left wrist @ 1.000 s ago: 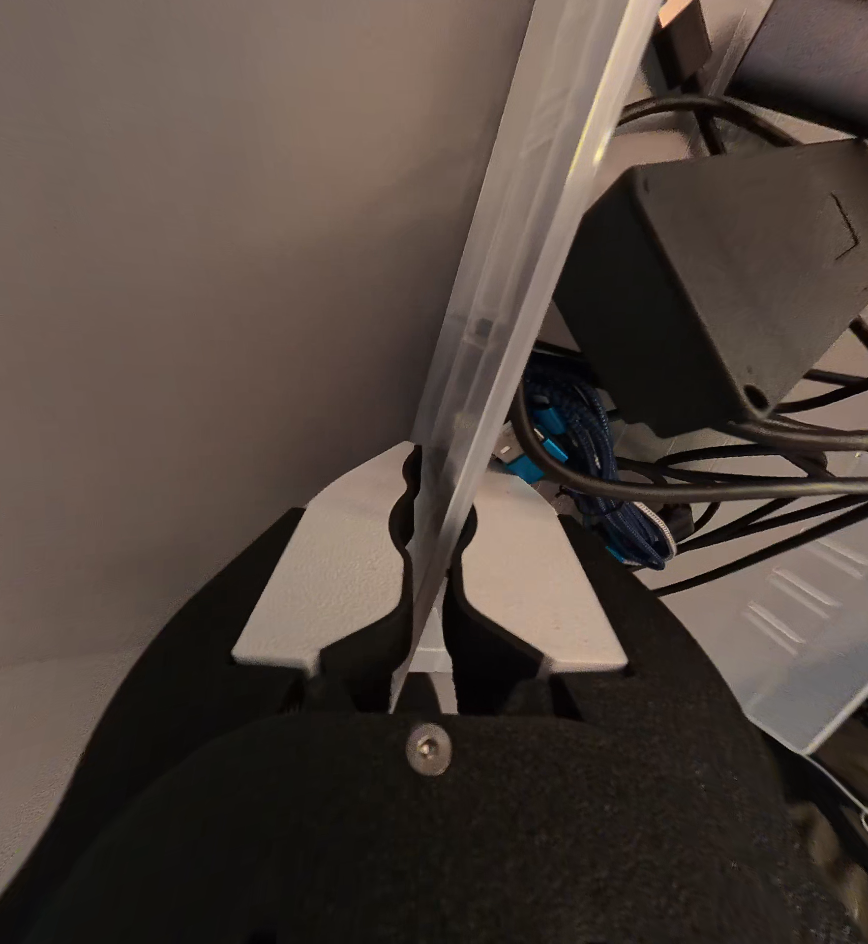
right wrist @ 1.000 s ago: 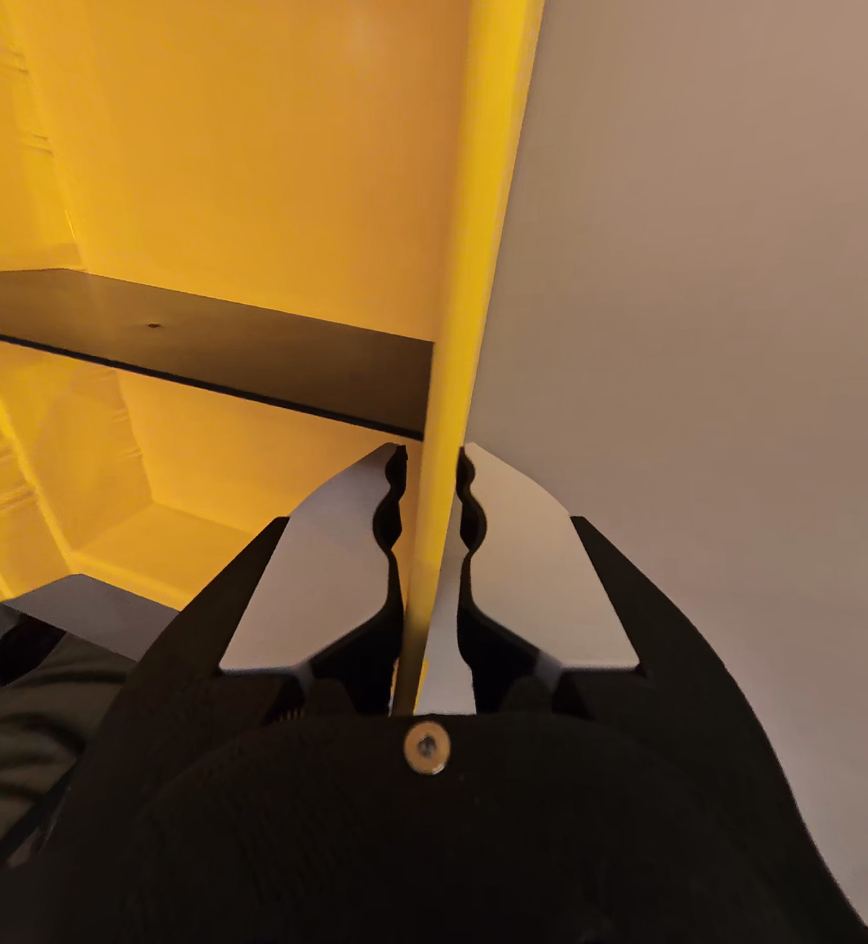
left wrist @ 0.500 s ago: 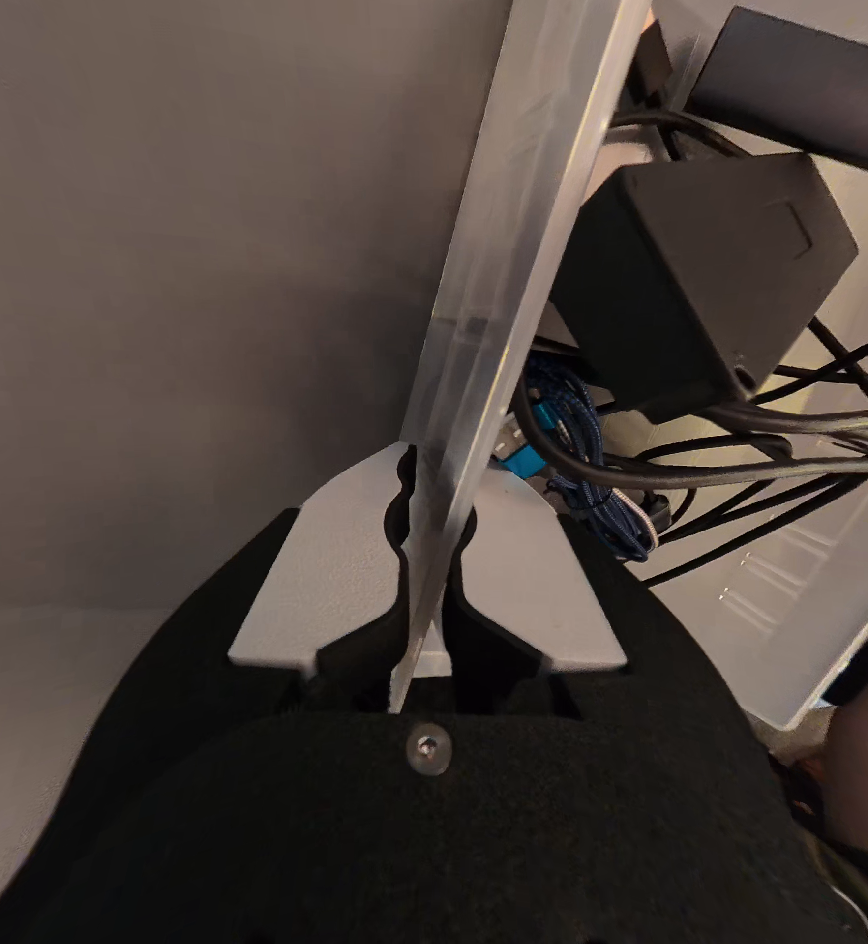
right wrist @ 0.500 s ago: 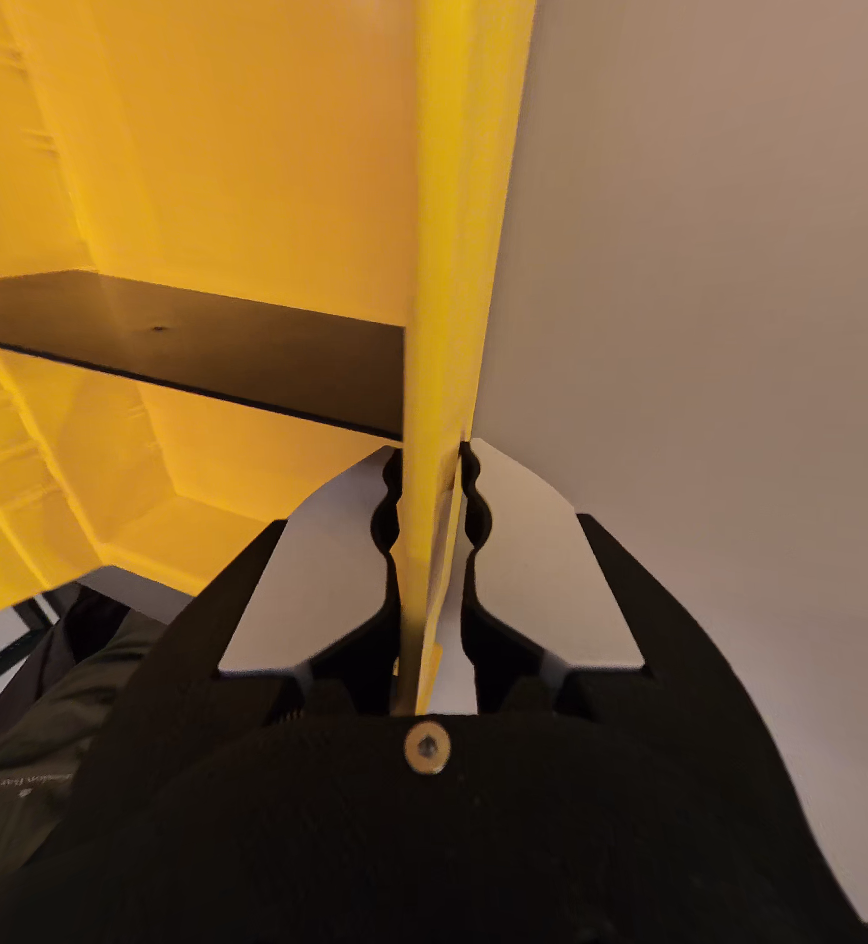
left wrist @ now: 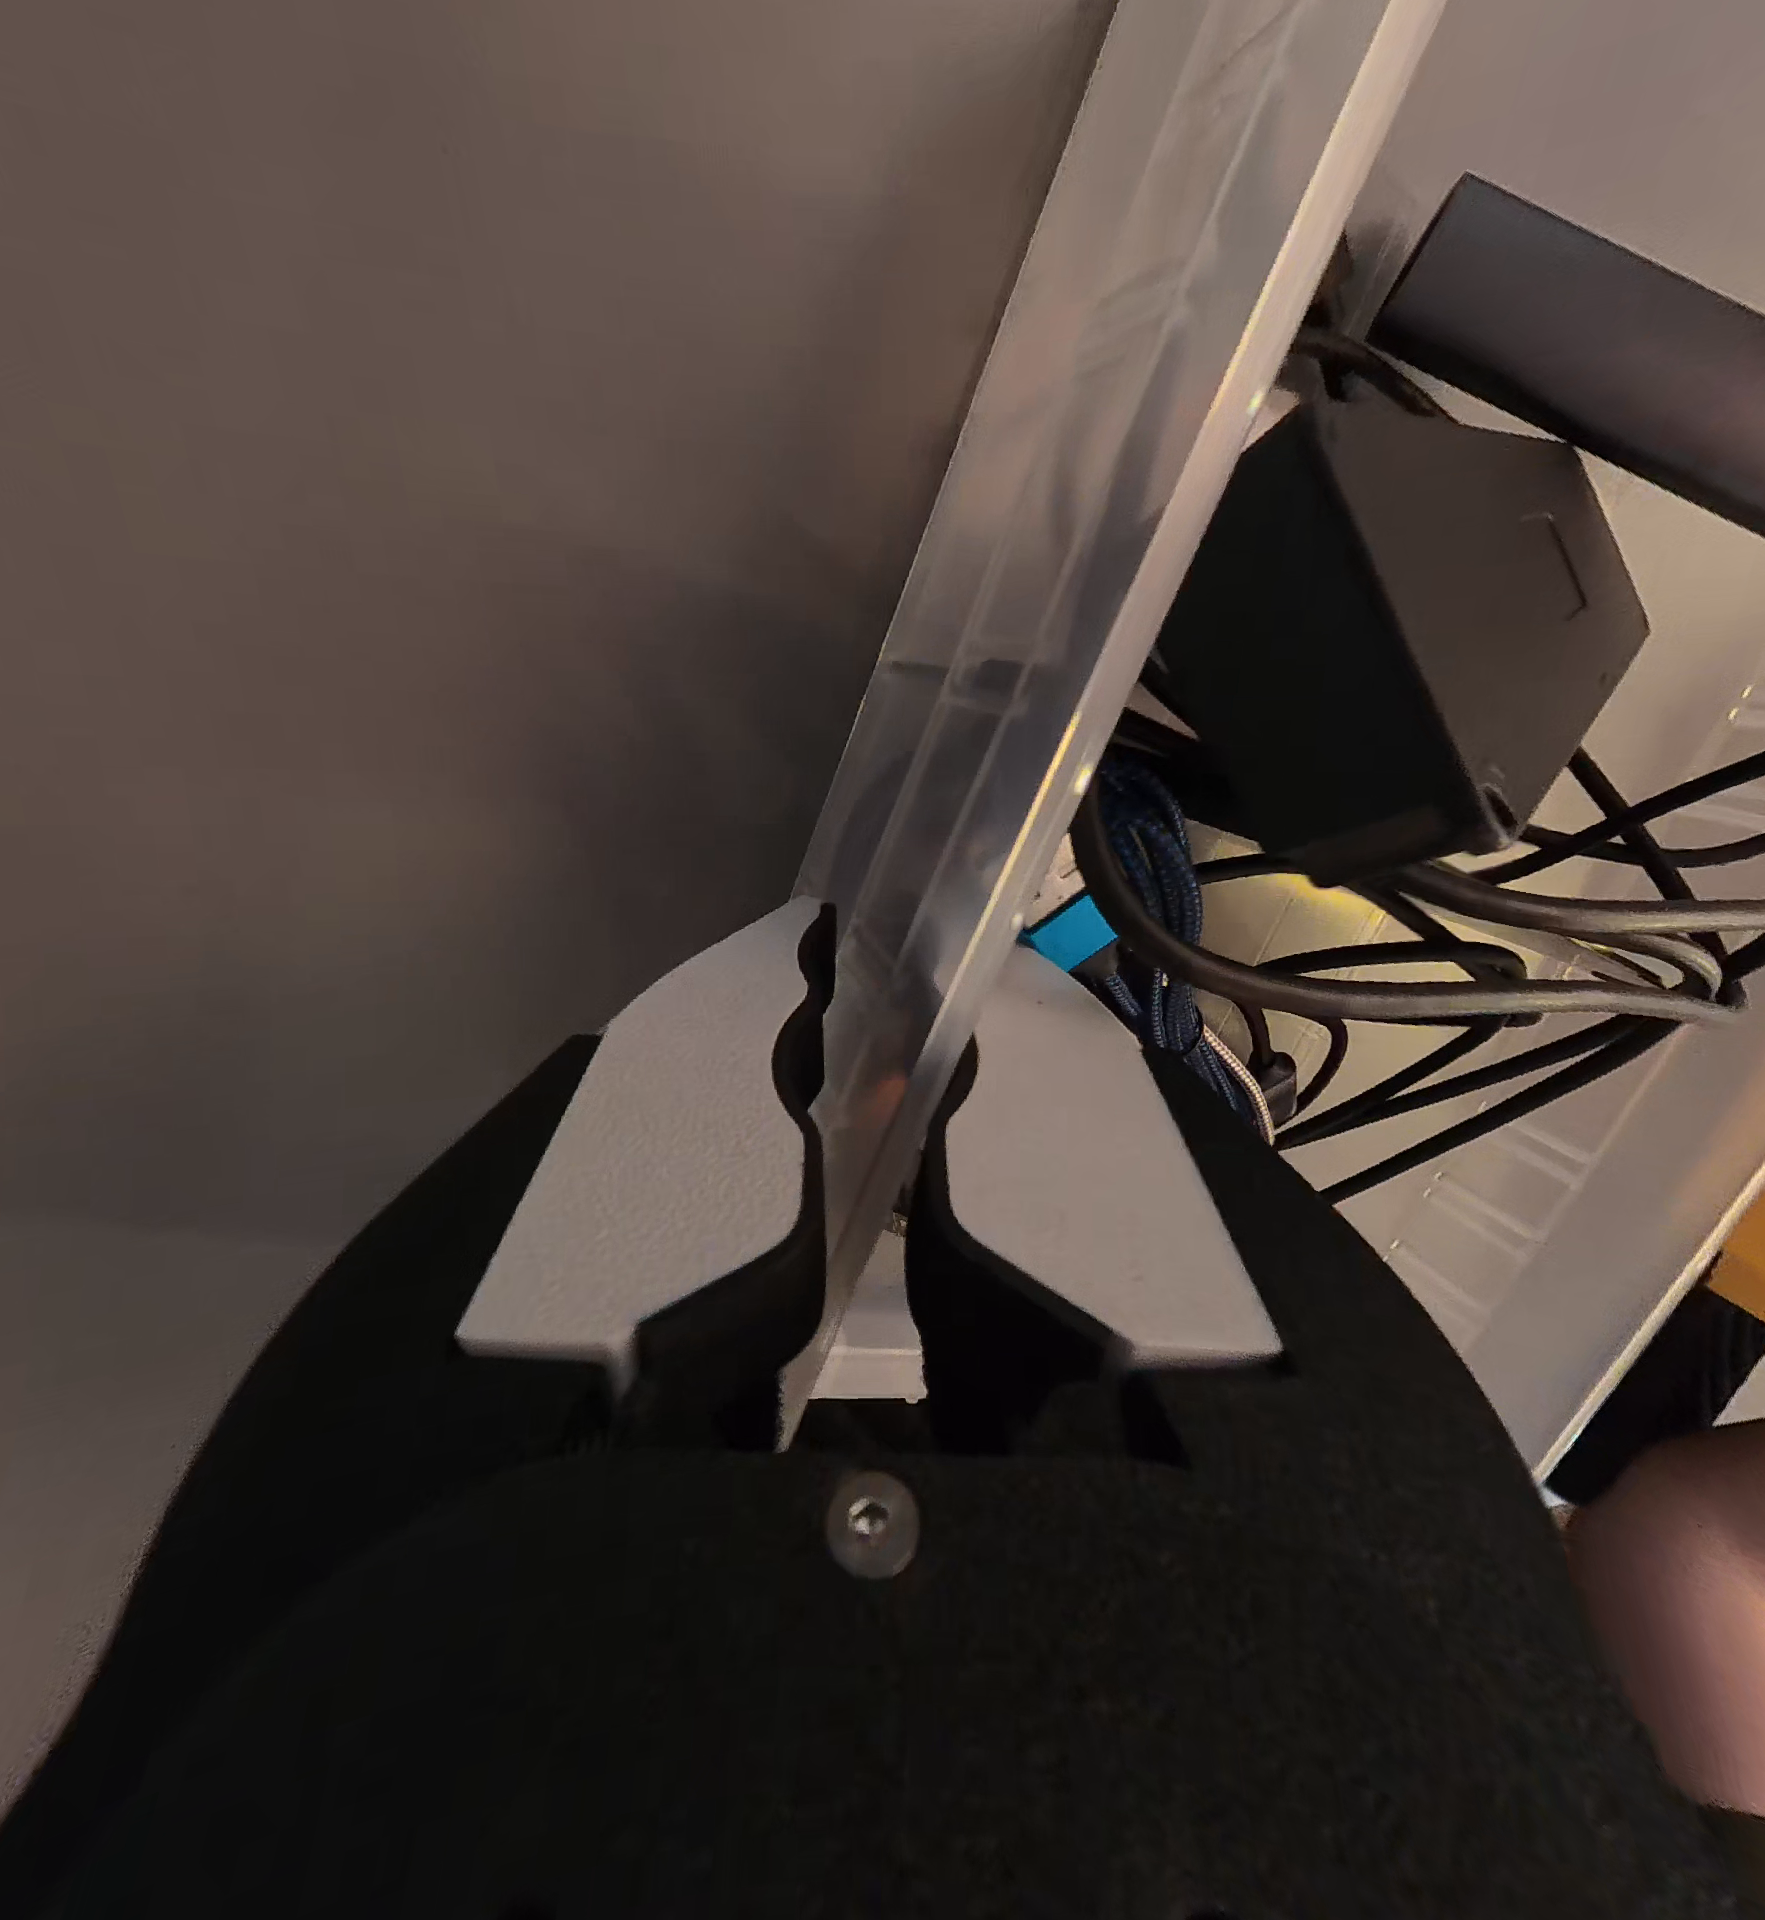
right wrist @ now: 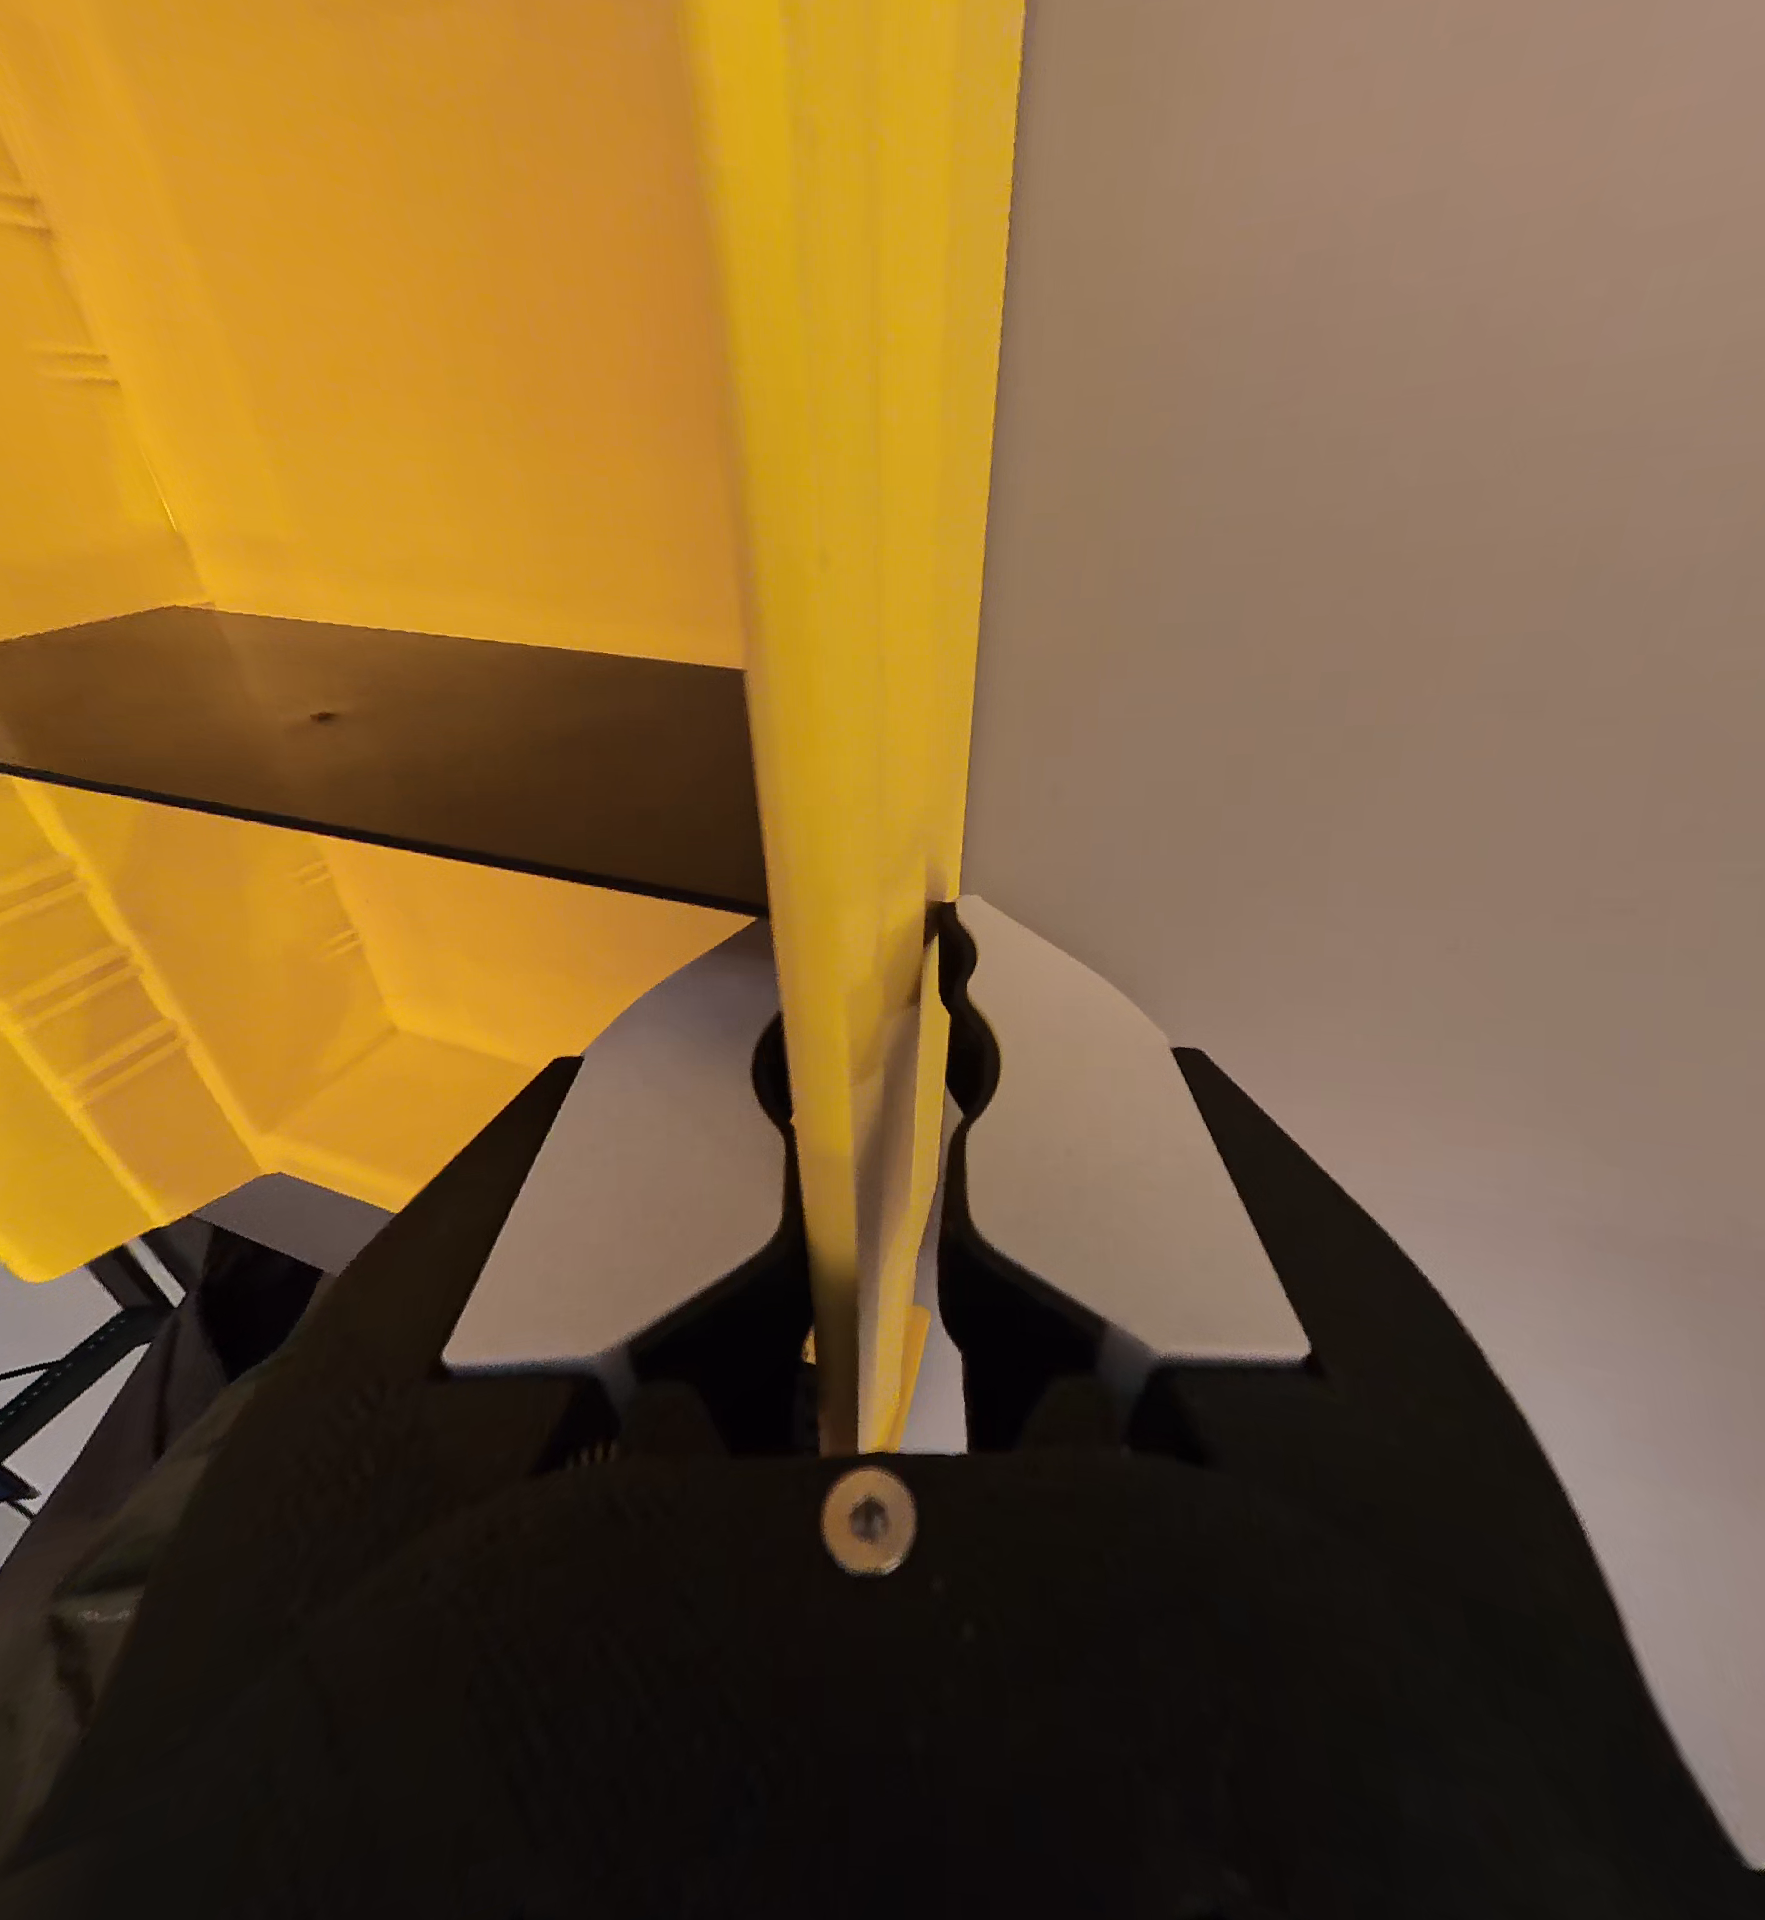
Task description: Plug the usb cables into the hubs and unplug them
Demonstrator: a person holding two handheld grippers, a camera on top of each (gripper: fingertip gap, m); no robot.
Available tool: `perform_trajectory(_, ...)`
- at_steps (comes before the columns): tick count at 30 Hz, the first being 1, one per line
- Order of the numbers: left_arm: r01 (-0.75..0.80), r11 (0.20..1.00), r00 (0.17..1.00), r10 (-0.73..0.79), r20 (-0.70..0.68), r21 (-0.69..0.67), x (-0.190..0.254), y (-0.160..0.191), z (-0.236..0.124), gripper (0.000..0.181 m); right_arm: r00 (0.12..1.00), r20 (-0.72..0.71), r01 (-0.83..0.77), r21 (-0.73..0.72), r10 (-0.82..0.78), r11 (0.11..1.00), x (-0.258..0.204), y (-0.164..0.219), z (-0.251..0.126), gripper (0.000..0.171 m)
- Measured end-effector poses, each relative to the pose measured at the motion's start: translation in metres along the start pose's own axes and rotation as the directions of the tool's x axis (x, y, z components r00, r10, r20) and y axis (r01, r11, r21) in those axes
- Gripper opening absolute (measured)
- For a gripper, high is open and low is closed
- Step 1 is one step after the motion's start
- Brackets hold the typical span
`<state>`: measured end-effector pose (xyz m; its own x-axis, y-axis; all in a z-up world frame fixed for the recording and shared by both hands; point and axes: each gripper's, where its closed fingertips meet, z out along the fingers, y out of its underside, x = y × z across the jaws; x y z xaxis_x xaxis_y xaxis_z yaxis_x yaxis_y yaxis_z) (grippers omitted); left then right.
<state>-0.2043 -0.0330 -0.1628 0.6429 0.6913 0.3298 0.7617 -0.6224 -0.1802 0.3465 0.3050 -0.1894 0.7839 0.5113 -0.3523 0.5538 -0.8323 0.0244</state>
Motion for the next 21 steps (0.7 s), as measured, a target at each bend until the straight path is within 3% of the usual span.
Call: perform_trajectory(21,-0.03,0.999,0.999,0.029,-0.037,-0.025,0.003,0.01,-0.001,0.012,0.997,-0.025,-0.072,0.006,0.072,0.997,0.009,0.002,-0.003,0.022)
